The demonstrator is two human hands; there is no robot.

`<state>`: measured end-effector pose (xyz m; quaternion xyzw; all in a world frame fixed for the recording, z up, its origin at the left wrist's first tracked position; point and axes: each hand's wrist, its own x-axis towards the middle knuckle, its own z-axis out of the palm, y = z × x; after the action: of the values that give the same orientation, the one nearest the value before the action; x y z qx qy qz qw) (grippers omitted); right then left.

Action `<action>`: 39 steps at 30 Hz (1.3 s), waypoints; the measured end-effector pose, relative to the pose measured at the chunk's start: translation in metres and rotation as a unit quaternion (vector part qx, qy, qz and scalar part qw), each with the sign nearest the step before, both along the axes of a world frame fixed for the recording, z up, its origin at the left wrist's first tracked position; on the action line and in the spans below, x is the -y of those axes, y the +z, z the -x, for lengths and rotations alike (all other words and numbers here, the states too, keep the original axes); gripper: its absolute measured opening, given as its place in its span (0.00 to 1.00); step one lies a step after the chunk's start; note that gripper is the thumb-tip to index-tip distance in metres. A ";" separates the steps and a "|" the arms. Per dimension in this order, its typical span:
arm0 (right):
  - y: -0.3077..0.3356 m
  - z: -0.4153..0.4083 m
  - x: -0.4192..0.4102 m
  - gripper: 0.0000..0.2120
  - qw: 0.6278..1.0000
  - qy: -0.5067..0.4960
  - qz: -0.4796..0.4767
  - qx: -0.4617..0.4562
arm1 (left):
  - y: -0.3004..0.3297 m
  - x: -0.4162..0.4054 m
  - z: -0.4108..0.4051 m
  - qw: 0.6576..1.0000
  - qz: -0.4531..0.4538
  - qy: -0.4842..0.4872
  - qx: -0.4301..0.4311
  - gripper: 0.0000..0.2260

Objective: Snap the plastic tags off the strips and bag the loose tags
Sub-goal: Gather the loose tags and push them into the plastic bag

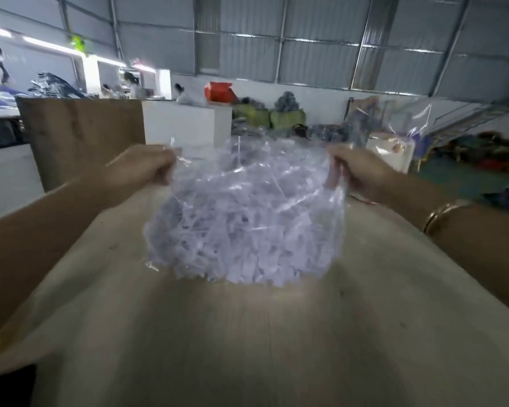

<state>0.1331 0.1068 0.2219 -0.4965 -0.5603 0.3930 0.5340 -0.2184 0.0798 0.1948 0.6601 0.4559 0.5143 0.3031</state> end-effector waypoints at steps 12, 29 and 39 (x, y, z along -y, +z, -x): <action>0.008 0.007 0.040 0.37 0.988 -0.004 -0.153 -0.004 | -0.003 0.009 0.033 0.959 -0.062 -0.051 -0.272 0.22; 0.001 0.087 -0.002 0.19 0.671 0.148 -0.085 0.721 | 0.024 0.029 0.033 0.836 -0.200 -0.029 -0.510 0.36; 0.041 0.118 0.036 0.13 0.794 0.026 -0.294 0.531 | 0.037 0.000 0.022 0.877 0.007 0.063 -0.476 0.38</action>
<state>0.0146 0.0710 0.2631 -0.4313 -0.8571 -0.1021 0.2626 -0.2408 0.0799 0.2318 0.7933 0.5890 0.1529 0.0212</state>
